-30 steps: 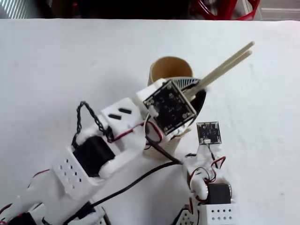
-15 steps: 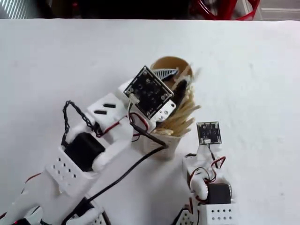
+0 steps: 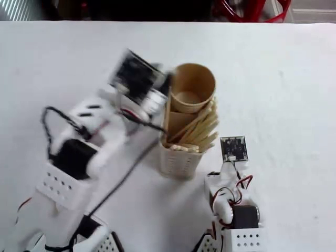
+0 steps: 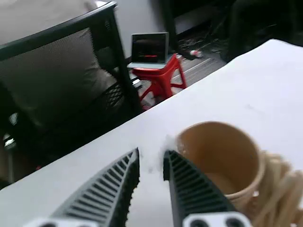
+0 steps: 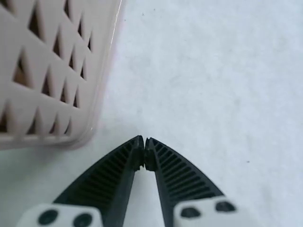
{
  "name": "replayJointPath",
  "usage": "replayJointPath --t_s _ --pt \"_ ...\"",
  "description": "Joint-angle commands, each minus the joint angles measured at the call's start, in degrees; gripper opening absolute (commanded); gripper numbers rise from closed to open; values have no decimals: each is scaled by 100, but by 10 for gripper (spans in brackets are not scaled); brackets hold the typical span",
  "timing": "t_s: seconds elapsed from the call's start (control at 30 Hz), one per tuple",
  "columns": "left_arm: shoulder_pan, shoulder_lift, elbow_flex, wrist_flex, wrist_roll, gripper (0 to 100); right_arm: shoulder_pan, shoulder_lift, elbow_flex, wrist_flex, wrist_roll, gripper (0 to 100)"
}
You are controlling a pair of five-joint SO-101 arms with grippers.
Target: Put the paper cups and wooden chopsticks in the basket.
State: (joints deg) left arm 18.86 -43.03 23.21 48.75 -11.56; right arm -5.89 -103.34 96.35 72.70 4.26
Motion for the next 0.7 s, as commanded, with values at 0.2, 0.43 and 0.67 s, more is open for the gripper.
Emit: replayJointPath --t_s 0.2,0.43,0.67 --pt "-1560 -2404 1407 774 -273 105 48 -13 53 22 9 19" --pt "-2158 -5622 4527 844 -1292 103 48 -13 53 22 9 19" --pt "-3090 -5895 6673 299 -1363 105 48 -13 53 22 9 19"
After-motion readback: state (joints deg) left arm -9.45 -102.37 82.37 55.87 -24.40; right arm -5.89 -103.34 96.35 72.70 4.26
